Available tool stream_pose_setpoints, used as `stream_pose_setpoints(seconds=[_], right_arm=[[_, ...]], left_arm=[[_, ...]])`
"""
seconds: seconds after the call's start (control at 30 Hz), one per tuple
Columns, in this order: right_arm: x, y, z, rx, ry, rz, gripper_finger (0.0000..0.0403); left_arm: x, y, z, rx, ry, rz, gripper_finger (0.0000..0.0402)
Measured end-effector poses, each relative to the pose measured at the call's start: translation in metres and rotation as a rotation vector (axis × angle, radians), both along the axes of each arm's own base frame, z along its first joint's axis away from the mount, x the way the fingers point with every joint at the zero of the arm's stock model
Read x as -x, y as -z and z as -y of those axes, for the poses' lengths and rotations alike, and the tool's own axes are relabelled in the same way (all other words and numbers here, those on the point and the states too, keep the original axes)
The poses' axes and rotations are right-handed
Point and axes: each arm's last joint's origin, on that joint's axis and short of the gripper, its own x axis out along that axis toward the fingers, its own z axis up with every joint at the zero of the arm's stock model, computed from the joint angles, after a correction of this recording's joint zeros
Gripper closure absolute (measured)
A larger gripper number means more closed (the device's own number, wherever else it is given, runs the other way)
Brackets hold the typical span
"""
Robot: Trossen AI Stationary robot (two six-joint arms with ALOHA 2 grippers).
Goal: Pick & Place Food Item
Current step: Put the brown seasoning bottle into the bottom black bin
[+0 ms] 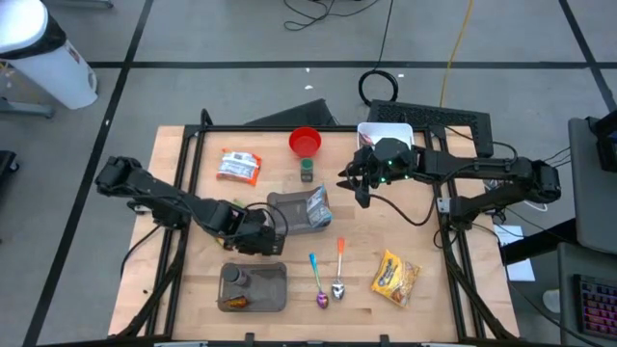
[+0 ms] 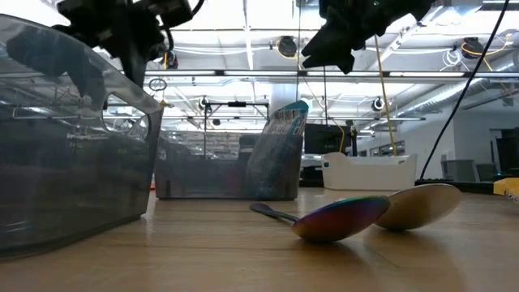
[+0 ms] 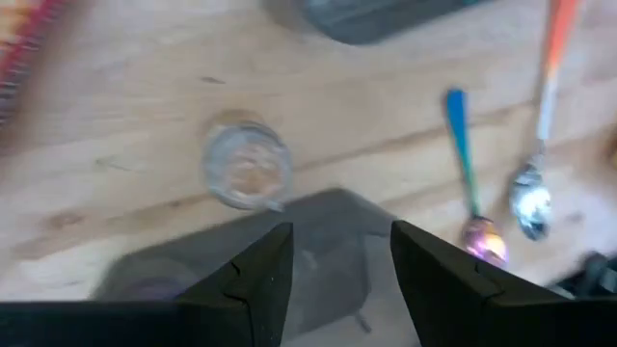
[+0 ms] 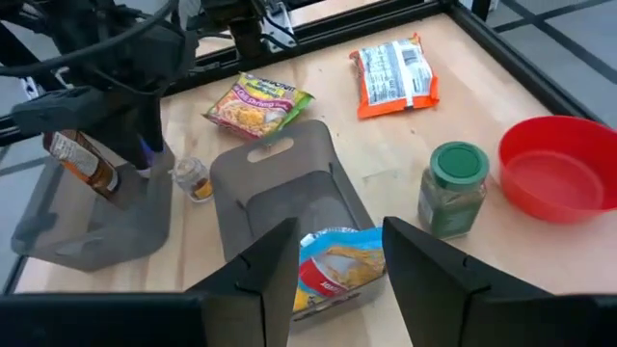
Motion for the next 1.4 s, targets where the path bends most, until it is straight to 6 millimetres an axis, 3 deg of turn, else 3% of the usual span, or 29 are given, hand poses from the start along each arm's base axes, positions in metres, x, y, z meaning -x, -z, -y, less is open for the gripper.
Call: stream_pose_setpoints(seconds=[0.33, 0.83, 1.13, 1.27, 1.4], right_arm=[[0.003, 0.000, 0.012, -0.007, 0.013, 0.004, 0.0259], [0.003, 0.000, 0.013, -0.016, 0.004, 0.006, 0.0258], [0.003, -0.001, 0.013, -0.013, 0.005, 0.016, 0.0261], [0.003, -0.001, 0.013, -0.012, 0.006, 0.016, 0.0261], [0.003, -0.001, 0.013, -0.012, 0.006, 0.016, 0.0261]], left_arm=[[0.011, 0.007, -0.017, -0.064, -0.015, -0.175, 0.0220], [0.005, 0.006, -0.026, -0.066, 0.149, -0.124, 0.0220], [0.011, 0.008, -0.029, -0.053, 0.149, -0.198, 0.0219], [0.011, 0.008, -0.029, -0.037, 0.155, -0.199, 0.0198], [0.011, 0.007, -0.028, -0.008, 0.163, -0.203, 0.0148]])
